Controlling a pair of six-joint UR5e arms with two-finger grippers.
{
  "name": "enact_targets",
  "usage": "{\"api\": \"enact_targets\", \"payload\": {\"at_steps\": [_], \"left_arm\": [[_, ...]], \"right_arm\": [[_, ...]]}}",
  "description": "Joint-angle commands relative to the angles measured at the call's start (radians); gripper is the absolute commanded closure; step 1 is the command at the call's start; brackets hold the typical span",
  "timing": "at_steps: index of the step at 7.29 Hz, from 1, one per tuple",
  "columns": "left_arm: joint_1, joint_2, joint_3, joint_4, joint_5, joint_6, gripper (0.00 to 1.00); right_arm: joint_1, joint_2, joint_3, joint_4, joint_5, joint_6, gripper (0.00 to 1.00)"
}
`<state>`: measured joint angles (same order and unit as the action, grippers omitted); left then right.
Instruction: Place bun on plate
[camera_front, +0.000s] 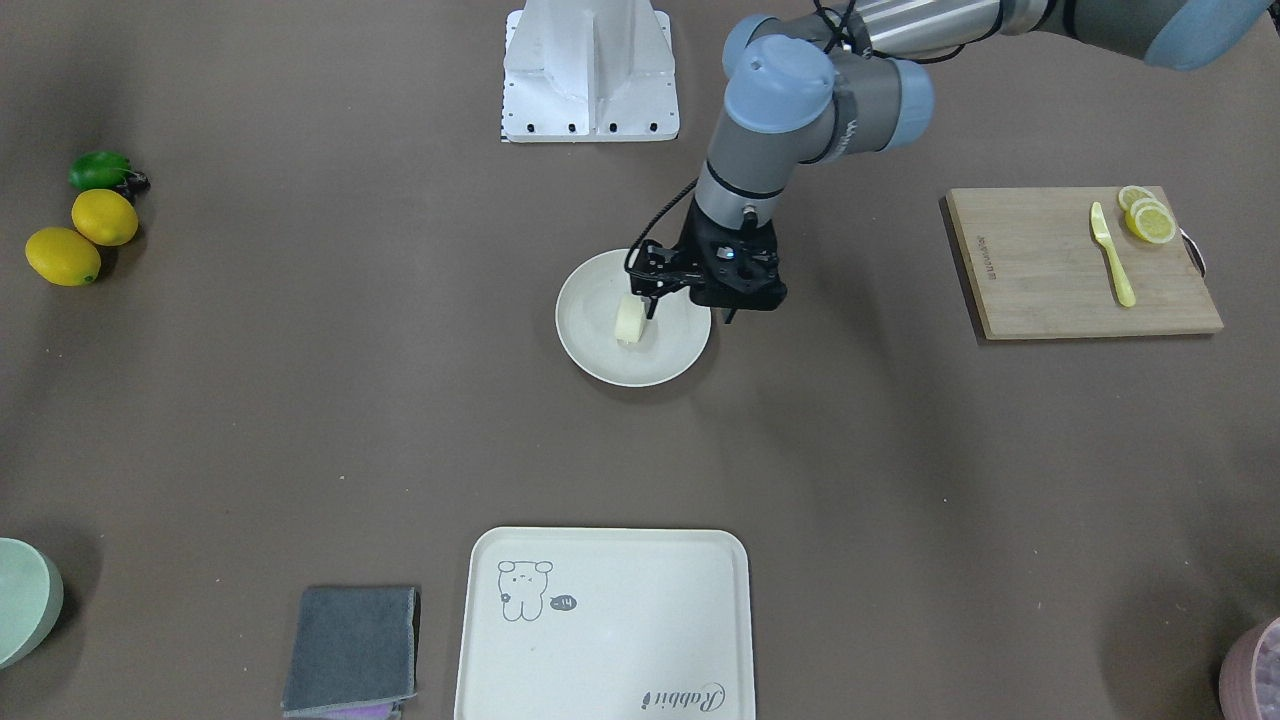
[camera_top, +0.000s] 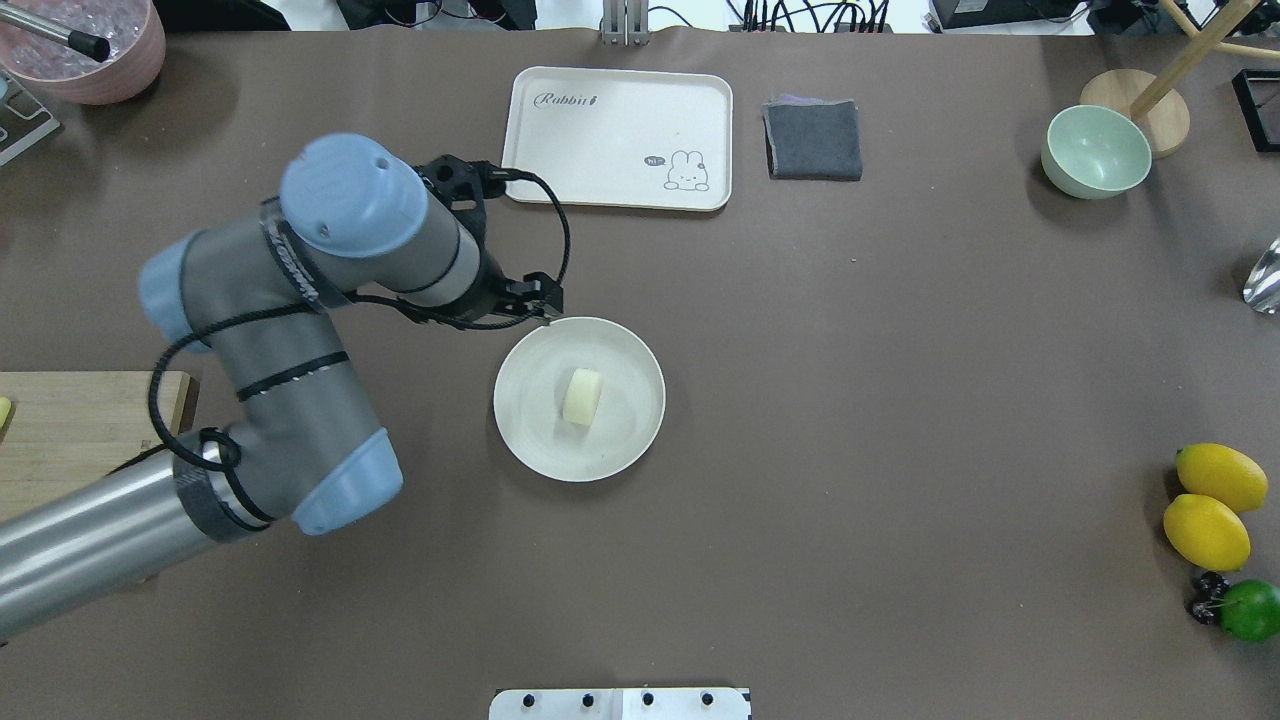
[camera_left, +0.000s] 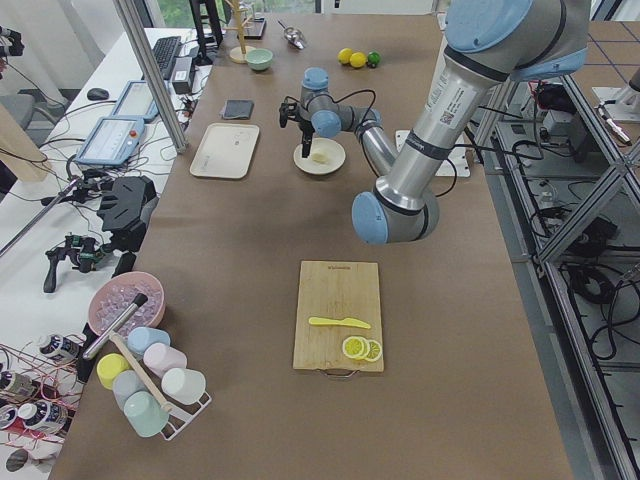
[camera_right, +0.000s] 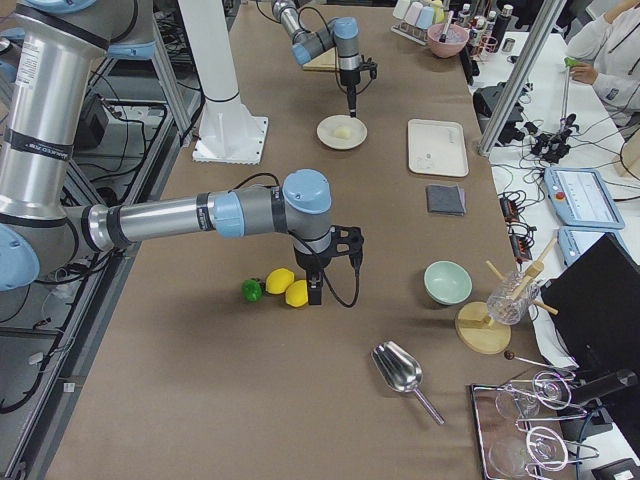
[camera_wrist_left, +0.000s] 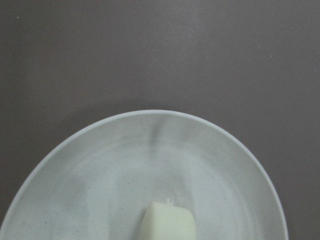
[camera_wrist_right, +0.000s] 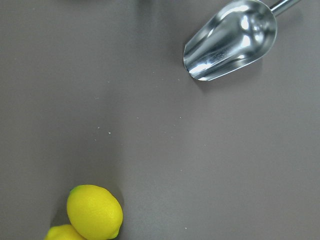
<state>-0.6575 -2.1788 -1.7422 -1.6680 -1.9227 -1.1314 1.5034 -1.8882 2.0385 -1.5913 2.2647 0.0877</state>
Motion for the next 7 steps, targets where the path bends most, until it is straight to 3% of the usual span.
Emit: {"api": "enact_targets", "payload": {"at_steps": [1, 2, 3, 4, 7], "left_arm": [[-0.185, 0.047, -0.115, 0.311, -0.054, 0.315, 0.03], [-0.312, 0.098, -0.143, 0.388, -0.115, 0.505, 0.03], [-0.467, 0.176, -0.145, 0.401, -0.21, 0.727, 0.03], [-0.598, 0.245, -0.134, 0.402, -0.246, 0.928, 0.03], [-0.879, 0.39, -0.039, 0.442, -0.252, 1.415, 0.03]], "right_arm": [[0.038, -0.005, -0.041, 0.001, 0.001, -0.078, 0.0], [0.041, -0.005, -0.047, 0.001, 0.001, -0.08, 0.0], [0.043, -0.003, -0.05, 0.001, 0.001, -0.08, 0.0], [0.043, -0.003, -0.05, 0.001, 0.001, -0.08, 0.0], [0.043, 0.001, -0.06, 0.001, 0.001, -0.08, 0.0]]}}
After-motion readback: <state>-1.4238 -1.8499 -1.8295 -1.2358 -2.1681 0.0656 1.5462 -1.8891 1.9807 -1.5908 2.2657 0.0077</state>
